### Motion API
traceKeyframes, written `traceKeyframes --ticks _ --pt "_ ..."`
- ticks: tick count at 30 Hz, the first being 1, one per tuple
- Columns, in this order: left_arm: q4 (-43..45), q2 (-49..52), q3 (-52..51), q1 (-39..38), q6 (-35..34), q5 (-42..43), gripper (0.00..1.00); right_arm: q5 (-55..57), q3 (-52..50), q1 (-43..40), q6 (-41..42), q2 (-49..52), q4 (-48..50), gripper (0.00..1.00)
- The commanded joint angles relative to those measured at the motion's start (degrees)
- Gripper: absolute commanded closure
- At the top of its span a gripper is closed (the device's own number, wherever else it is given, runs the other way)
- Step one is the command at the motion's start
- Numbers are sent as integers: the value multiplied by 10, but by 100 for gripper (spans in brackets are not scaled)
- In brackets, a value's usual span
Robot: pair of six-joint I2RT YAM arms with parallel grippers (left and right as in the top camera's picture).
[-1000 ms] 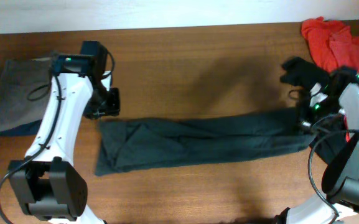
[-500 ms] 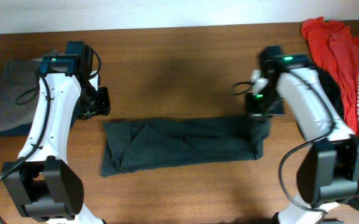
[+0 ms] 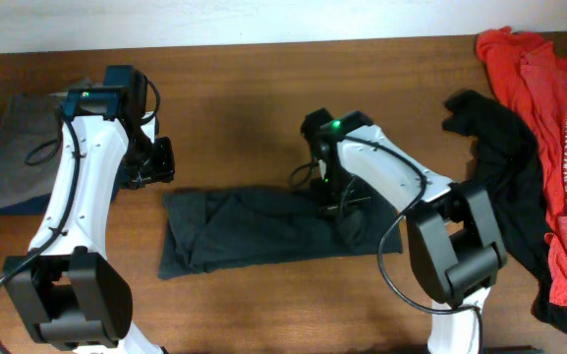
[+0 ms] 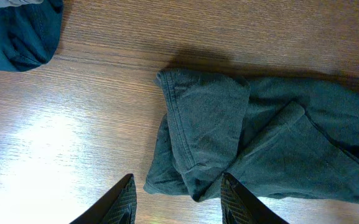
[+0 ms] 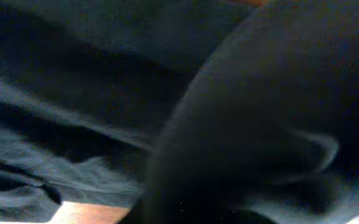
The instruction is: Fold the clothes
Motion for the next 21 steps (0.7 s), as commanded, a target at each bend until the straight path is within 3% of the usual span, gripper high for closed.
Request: traceKeyframes --ticks 1,2,21 --pt "-1 -2 0 3 7 3 56 5 7 21 9 5 7 64" --pt "-1 -2 0 3 7 3 56 2 7 28 9 5 11 56" --pt "-3 -2 0 3 7 3 56 0 7 29 9 5 15 56"
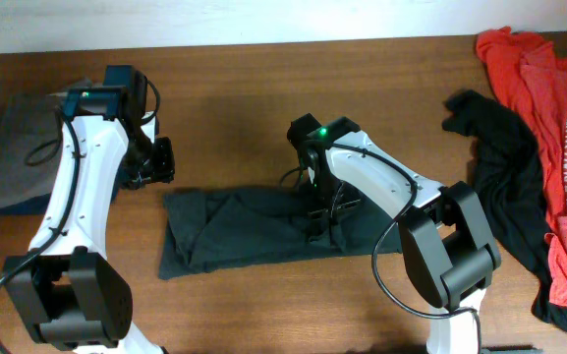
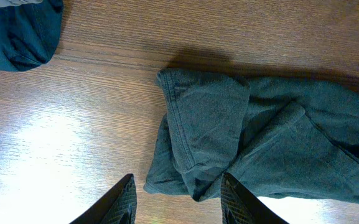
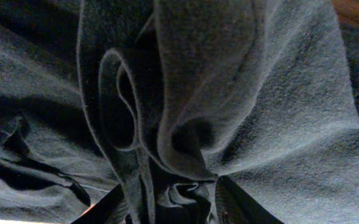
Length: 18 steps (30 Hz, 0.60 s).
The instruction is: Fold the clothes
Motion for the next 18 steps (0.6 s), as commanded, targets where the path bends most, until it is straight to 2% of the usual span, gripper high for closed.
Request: traceKeyframes --ticks 1,4,7,18 --pt "-2 -2 0 3 7 3 56 1 7 4 5 4 2 56" --pt "-2 -2 0 3 7 3 56 -29 7 4 -12 4 5 55" --pt "-2 -2 0 3 7 3 56 -125 7 4 -102 4 15 55" --pt "-2 -2 0 3 7 7 56 -139 51 3 -133 -4 -10 57"
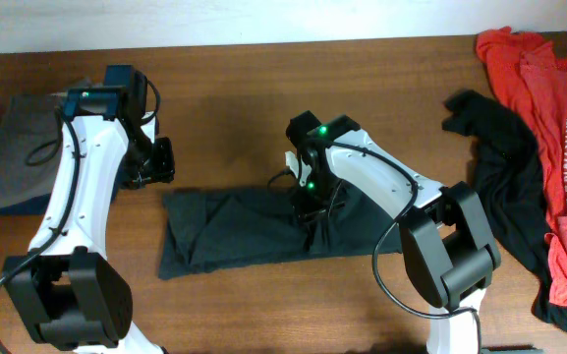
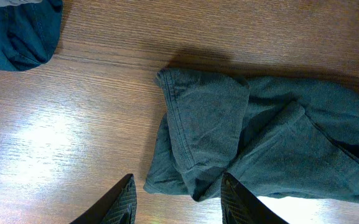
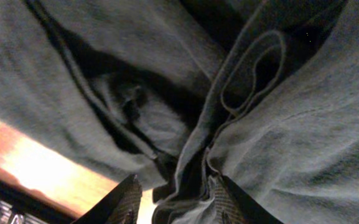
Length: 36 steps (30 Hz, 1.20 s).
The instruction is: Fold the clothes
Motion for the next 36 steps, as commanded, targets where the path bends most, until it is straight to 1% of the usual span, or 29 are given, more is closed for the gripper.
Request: traceKeyframes --ticks 1,2,5,8,11,12,14,15,22,29,31,34,36 --pt "-2 -2 0 3 7 7 56 8 48 3 -14 -9 -23 57" --pt "-2 -2 0 3 7 7 52 22 58 3 -13 -14 -30 57" --pt "-5 -2 0 2 7 12 46 132 117 3 43 -46 -83 57" --pt "-8 -2 -5 2 9 15 36 212 161 1 90 -75 -119 56" --pt "-6 -2 -28 2 11 21 31 251 171 -12 122 -105 -131 50" --pt "-6 -2 -41 2 24 39 30 252 171 -23 122 -109 -135 45" --pt "-1 -2 -62 2 42 62 30 252 171 -36 122 -109 -144 43" --pt "5 -2 -93 2 46 67 29 252 163 -58 122 -108 -154 43" --pt "35 -2 -176 2 59 76 24 252 163 -125 119 -108 -182 43" --pt "119 -2 -260 3 59 75 22 252 163 -158 119 -108 -199 43" --pt "159 -2 -289 3 68 77 22 252 163 -160 119 -108 -199 43" --pt "204 -2 -316 3 71 78 19 252 163 -160 117 -108 -199 43" --pt "236 -2 -334 3 71 94 18 252 163 -160 117 -108 -199 43"
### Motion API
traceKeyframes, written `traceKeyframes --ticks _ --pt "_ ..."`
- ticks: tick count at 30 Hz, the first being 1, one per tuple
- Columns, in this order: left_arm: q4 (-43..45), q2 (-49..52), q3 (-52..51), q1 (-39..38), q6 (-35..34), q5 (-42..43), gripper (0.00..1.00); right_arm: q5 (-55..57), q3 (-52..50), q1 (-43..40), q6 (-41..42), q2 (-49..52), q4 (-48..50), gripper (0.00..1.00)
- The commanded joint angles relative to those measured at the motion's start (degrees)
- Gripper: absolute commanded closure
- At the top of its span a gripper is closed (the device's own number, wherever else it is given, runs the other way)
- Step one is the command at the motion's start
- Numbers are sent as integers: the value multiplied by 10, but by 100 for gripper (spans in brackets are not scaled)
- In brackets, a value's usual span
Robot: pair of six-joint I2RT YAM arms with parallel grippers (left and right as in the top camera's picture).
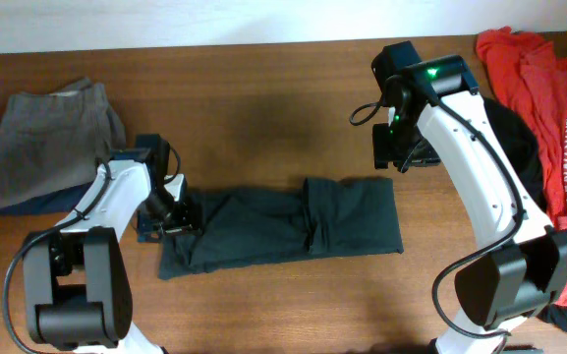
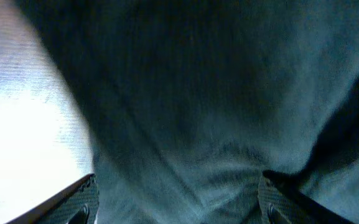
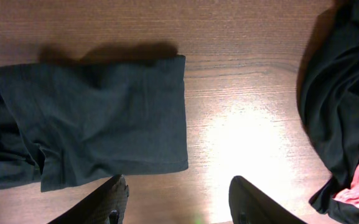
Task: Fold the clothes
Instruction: 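Press the folded shirt's left end with the left gripper, lift right gripper away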
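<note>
A dark grey-green garment [image 1: 283, 228] lies stretched left to right on the wooden table [image 1: 263, 108]; its right part [image 3: 98, 121] lies flat as a squared panel. My left gripper [image 1: 168, 218] is low at the garment's left end. In the left wrist view the left gripper [image 2: 180, 205] is open, with cloth [image 2: 191, 112] filling the frame and spanning the gap between its fingers. My right gripper [image 1: 401, 147] hangs open above the table, behind the garment's right end. In its own view the right gripper [image 3: 182, 205] holds nothing.
Folded grey trousers [image 1: 52, 138] rest on a blue item at the far left. A black garment [image 1: 504, 147] and a red garment [image 1: 548, 98] are heaped at the right edge; the black garment [image 3: 341, 93] lies close to the right gripper.
My right gripper has left the garment's middle and now hangs open, high, at the right rear. My left gripper has come down from above the table onto the garment's left end.
My right gripper was down in the cloth near the garment's right part, then at its middle with bunched folds between its fingers. My left gripper stayed open above the left end. Now the right part lies flat, my right gripper is clear, and my left is on the cloth.
</note>
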Motion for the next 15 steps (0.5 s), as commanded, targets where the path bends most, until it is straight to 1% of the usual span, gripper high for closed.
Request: traceKeyframes --ticks 1,9,10,12,15 --pt "42 -2 -36 3 14 37 18 12 -2 -3 3 3 -1 43" --pt "68 -2 -80 2 13 42 19 11 -2 -3 1 3 -2 43" --pt "73 -2 -82 2 14 42 23 11 -2 -3 1 3 -3 43" --pt "80 -2 -82 2 14 42 26 11 -2 -3 1 3 -5 43" --pt "94 -2 -82 3 14 40 25 12 -2 -3 1 3 -12 43"
